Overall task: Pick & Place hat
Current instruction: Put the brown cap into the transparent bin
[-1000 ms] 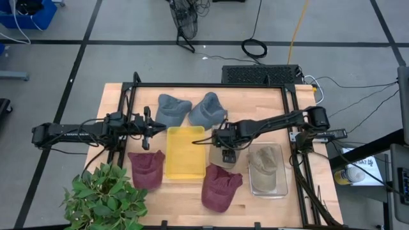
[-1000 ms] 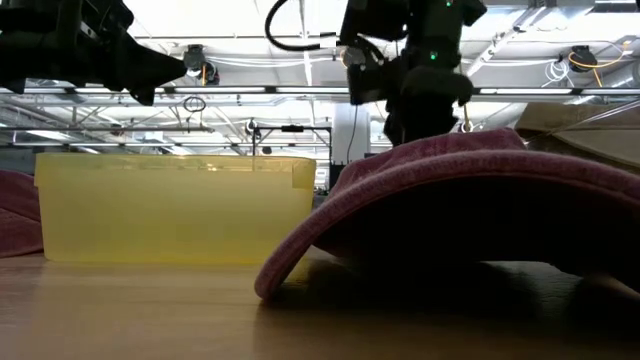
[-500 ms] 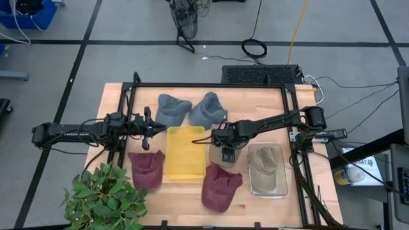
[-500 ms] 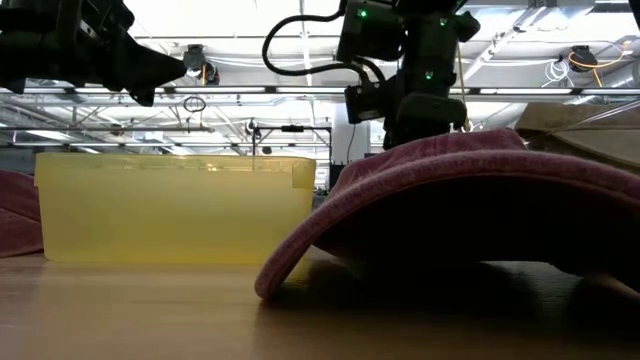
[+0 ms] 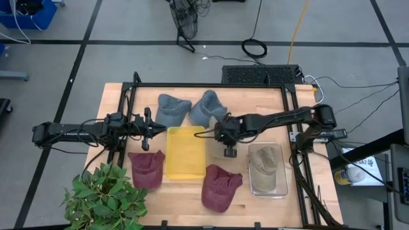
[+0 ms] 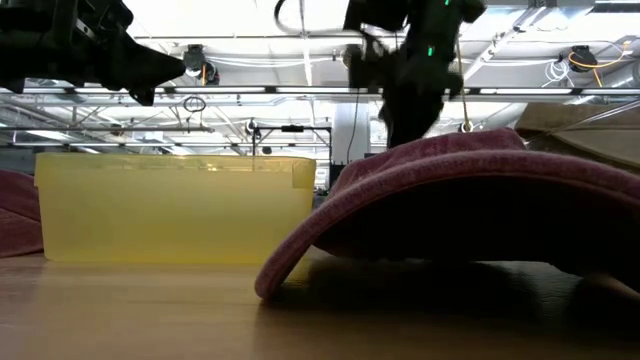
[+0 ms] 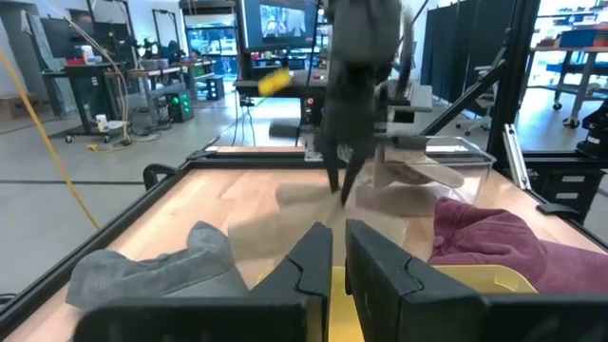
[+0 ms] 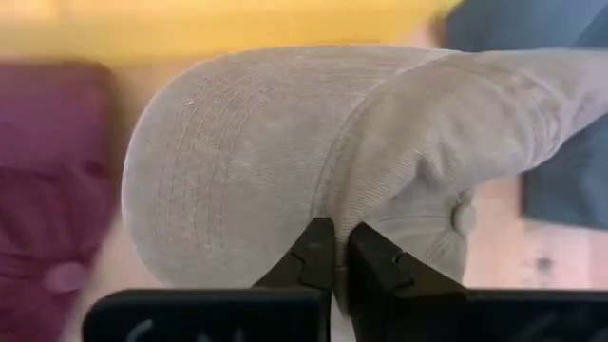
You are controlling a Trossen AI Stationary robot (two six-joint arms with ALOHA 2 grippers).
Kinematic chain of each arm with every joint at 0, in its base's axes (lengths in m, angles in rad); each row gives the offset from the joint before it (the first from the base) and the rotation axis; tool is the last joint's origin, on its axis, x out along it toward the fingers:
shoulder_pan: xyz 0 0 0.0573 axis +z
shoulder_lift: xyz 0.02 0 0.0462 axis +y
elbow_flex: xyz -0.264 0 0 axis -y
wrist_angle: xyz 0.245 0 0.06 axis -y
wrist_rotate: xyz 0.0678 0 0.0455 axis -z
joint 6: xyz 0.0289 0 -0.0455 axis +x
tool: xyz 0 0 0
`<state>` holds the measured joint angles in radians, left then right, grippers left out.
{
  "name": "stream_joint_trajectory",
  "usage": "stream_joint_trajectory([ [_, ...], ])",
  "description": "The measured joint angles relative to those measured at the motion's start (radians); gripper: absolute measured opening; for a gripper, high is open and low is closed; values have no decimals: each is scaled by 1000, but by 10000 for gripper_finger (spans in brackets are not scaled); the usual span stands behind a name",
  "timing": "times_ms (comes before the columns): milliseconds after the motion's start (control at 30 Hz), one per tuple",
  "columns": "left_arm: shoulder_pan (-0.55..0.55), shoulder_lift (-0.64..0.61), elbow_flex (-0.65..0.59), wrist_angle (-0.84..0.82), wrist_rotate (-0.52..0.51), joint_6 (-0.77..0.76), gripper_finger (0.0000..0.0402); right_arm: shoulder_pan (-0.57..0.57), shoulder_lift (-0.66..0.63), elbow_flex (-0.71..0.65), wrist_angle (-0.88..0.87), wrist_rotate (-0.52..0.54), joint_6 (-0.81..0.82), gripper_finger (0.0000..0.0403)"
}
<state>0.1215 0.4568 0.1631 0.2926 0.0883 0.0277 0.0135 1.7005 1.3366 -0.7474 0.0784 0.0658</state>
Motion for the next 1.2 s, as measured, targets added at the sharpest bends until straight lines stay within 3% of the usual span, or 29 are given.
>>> stream_joint_trajectory([
  [367, 0, 0, 0, 0, 0, 47, 42, 49, -308, 87, -94, -2, -29, 3],
  [600, 0, 0, 0, 1, -1, 68, 42, 186, -499, 105, -243, 36, 144, 2],
  [867, 0, 0, 0, 1, -1, 58, 42, 452, -523, 104, -475, 212, 403, 1],
  [1200, 0, 0, 0, -13, -1, 39, 42, 737, -483, 74, -564, 264, 726, 1],
])
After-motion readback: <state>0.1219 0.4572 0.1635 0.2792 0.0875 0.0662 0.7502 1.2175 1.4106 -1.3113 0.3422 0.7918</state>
